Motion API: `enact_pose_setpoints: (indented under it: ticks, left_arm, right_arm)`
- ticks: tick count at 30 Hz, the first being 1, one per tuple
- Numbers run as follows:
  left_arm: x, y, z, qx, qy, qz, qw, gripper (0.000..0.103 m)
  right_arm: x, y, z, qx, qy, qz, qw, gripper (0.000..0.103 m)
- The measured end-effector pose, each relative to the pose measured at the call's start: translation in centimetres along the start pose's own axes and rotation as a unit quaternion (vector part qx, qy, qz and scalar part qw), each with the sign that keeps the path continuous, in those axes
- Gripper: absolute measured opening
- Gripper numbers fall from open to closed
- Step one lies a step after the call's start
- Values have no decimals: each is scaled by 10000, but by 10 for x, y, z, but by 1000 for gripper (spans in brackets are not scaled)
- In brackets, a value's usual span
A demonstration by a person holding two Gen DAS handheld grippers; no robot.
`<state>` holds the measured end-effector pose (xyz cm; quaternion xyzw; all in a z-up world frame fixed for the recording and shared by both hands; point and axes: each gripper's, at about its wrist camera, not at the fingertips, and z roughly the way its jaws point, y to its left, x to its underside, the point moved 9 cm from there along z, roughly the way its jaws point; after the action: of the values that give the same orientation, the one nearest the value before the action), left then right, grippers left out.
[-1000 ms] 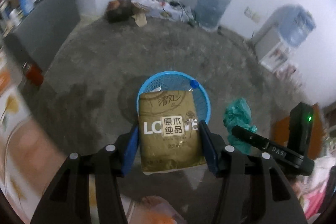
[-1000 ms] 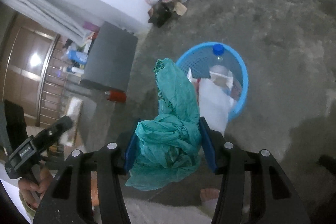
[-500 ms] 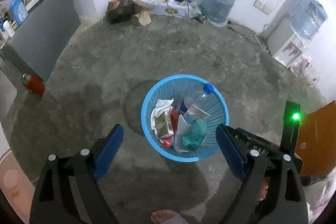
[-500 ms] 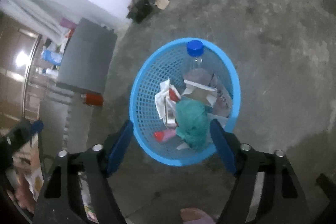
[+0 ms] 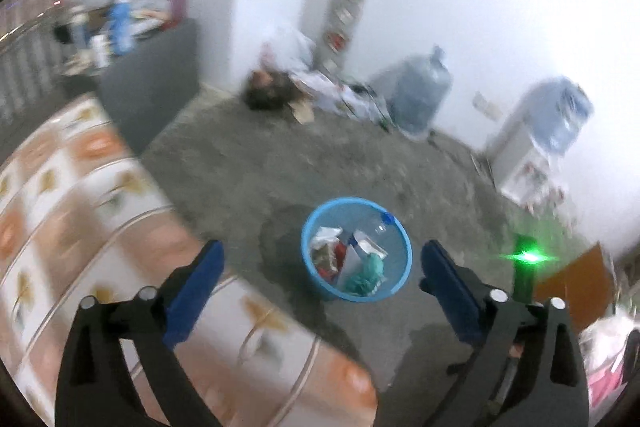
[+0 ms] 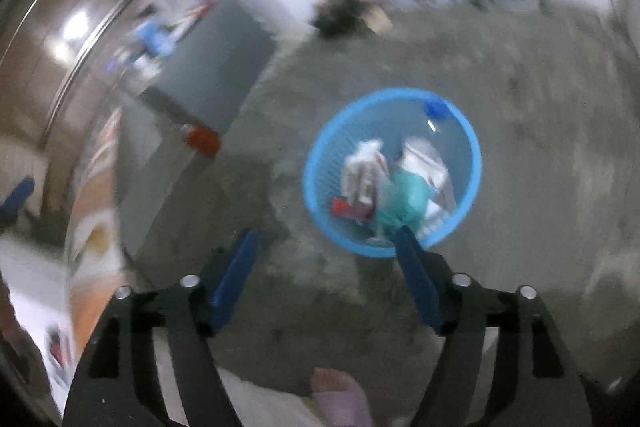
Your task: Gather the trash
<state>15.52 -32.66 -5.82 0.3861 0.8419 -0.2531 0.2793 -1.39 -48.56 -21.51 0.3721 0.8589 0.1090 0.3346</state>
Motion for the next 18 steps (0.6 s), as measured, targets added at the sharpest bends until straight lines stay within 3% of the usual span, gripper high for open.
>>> enact_pose_setpoints:
  ticks: [3, 6, 8, 10, 13, 18]
  left_arm:
    - [15, 27, -46, -328, -187, -520, 9979, 97]
    - [35, 56, -89, -790, -389, -1050, 9906, 97]
    - [47, 75, -116, -1366, -538, -1171, 9822, 97]
    - [62, 92, -148, -2136, -714, -1129, 9678, 97]
    - [86, 100, -187, -2790, -912, -974, 9510, 97]
    - [130, 103, -227, -3027, -1064, -1468, 9357, 97]
  right_arm:
    - [3, 42, -36, -70, -261, -715, 9971, 86]
    - [9, 87, -72, -96, -583, -1460, 9875, 94]
    - [16, 112, -91, -88, -806, -1898, 9785, 95]
    - [23, 139, -109, -27, -1038, -2329, 9670, 95]
    - [38, 171, -129, 118, -1342, -2782, 9510, 95]
    - [70, 220, -148, -11, -1430, -3308, 9328, 95]
